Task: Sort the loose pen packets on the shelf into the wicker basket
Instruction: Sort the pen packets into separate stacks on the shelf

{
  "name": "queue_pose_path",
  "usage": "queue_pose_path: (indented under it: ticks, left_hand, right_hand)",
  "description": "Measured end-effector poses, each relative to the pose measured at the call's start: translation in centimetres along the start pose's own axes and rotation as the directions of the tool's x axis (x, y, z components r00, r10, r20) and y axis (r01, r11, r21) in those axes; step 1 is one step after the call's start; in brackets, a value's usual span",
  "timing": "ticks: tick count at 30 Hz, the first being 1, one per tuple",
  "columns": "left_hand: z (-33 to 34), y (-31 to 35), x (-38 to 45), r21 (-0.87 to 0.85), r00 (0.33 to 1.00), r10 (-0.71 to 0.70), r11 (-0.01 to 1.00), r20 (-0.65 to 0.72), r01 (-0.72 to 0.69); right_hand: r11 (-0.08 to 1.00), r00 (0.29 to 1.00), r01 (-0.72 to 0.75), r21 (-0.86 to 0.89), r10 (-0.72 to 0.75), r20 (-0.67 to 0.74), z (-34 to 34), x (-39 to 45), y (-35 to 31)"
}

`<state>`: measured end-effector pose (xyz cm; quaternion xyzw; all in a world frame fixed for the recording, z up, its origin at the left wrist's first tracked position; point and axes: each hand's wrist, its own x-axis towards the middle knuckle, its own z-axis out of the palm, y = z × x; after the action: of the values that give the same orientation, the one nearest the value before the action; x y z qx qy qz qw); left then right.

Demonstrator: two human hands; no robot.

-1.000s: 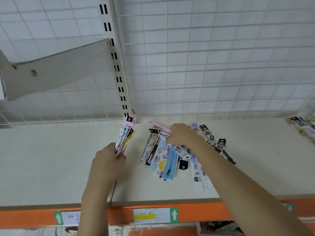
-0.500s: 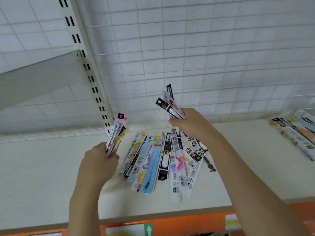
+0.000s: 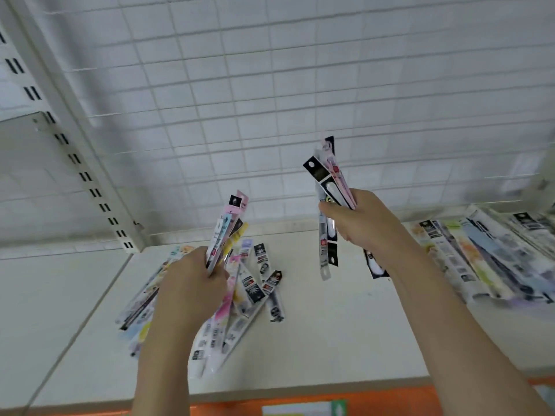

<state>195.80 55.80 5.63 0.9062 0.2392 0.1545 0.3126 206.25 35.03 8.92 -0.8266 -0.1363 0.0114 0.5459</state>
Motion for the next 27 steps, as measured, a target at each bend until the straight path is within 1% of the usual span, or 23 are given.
queue_pose_path:
  ticks: [4, 7, 9, 12, 15, 17, 20, 22, 24, 27]
  left_hand:
    - [2.2, 2.6, -1.3, -0.003, 1.0, 0.0, 1.0, -0.01, 0.0]
    - [4.1, 4.4, -2.3, 0.017, 0.999, 0.034, 0.999, -0.042, -0.033]
    - [5.4, 5.6, -2.8, 0.011, 0.998, 0.052, 0.999, -0.047, -0.052]
    - [7.5, 7.2, -3.4, -0.038, 0.999, 0.035, 0.999, 0.002, -0.035]
    - [9.1, 8.3, -3.7, -0.065, 0.999, 0.038, 0.997, 0.037, -0.036]
    - [9.8, 8.7, -3.8, -0.082, 0.999, 0.036, 0.996, 0.032, -0.033]
    - [10.4, 9.2, -4.0, -0.127, 1.0, 0.02, 0.992, 0.014, -0.019]
    - [10.7, 9.6, -4.2, -0.222, 1.0, -0.004, 0.975, 0.015, 0.007]
    - [11.2, 10.0, -4.3, -0.305, 0.999, -0.033, 0.952, 0.019, 0.037]
    - [11.6, 9.9, -4.4, -0.299, 0.996, -0.087, 0.95, 0.021, 0.089]
  right_hand:
    - [0.999, 1.0, 0.012, 0.041, -0.014, 0.027, -3.3, -0.9, 1.0]
    - [0.996, 0.999, -0.004, 0.094, -0.001, 0.044, -5.7, -1.2, 2.5]
    - [0.995, 0.996, -0.03, 0.098, 0.022, 0.082, -7.1, -1.3, 3.7]
    - [0.999, 0.994, -0.035, -0.002, 0.035, 0.104, -8.5, -1.3, 5.9]
    - [0.978, 0.994, 0.024, -0.208, -0.001, 0.111, -9.0, -1.1, 8.1]
    - [0.955, 0.991, 0.053, -0.293, -0.014, 0.134, -9.1, -1.1, 9.1]
    - [0.929, 0.987, 0.101, -0.355, -0.05, 0.15, -9.2, -1.2, 9.8]
    - [0.899, 0.984, 0.139, -0.415, -0.078, 0.161, -9.2, -1.5, 10.2]
    - [0.882, 0.975, 0.181, -0.435, -0.104, 0.195, -9.0, -1.9, 10.4]
    - [0.88, 0.962, 0.222, -0.419, -0.128, 0.241, -8.8, -2.3, 10.9]
